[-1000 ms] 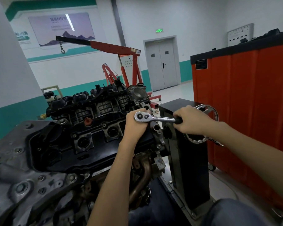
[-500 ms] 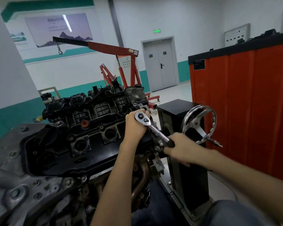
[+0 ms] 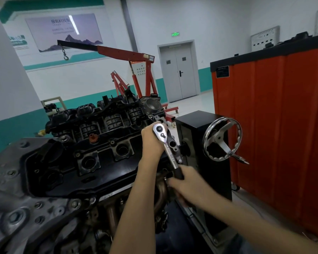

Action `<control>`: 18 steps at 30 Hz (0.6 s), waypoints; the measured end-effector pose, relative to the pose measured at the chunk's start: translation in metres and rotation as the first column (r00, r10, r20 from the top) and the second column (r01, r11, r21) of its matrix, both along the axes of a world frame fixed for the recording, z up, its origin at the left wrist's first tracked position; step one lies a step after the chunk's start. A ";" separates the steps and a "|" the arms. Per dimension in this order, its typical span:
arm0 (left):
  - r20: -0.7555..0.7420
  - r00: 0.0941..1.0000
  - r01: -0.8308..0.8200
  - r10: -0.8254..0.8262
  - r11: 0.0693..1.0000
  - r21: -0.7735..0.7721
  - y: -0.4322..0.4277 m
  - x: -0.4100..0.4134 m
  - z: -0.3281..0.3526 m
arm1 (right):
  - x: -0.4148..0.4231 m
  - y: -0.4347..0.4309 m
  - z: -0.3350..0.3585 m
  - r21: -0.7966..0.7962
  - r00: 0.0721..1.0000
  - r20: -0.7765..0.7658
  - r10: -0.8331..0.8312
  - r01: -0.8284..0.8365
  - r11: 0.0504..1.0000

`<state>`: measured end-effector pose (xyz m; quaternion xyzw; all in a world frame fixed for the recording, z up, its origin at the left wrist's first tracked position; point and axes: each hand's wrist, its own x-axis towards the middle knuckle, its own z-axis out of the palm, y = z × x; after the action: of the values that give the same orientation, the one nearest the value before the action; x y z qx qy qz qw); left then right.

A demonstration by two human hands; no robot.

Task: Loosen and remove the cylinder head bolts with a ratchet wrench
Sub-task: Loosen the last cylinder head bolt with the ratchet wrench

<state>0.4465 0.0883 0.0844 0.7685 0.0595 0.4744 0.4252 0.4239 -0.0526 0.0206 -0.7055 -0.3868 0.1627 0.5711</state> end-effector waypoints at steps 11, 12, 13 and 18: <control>-0.129 0.990 0.070 -0.063 0.996 0.054 0.017 -0.012 0.001 | 0.075 -0.032 0.065 -0.399 0.825 0.548 0.138 0.113 0.910; -0.132 0.989 0.077 -0.067 0.995 0.070 0.017 -0.012 0.000 | 0.086 -0.034 0.079 -0.408 0.738 0.661 0.138 0.198 0.891; -0.130 0.989 0.078 -0.067 0.994 0.081 0.016 -0.013 0.000 | 0.095 -0.034 0.090 -0.388 0.641 0.757 0.128 0.284 0.877; -0.051 0.998 0.035 -0.036 0.999 -0.017 0.013 -0.010 -0.003 | 0.083 -0.029 0.069 -0.288 0.652 0.758 0.010 0.321 0.902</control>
<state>0.4368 0.1010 0.0810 0.7779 0.0606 0.4465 0.4380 0.5065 -0.0820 0.0894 -0.8412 -0.4806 -0.1154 0.2192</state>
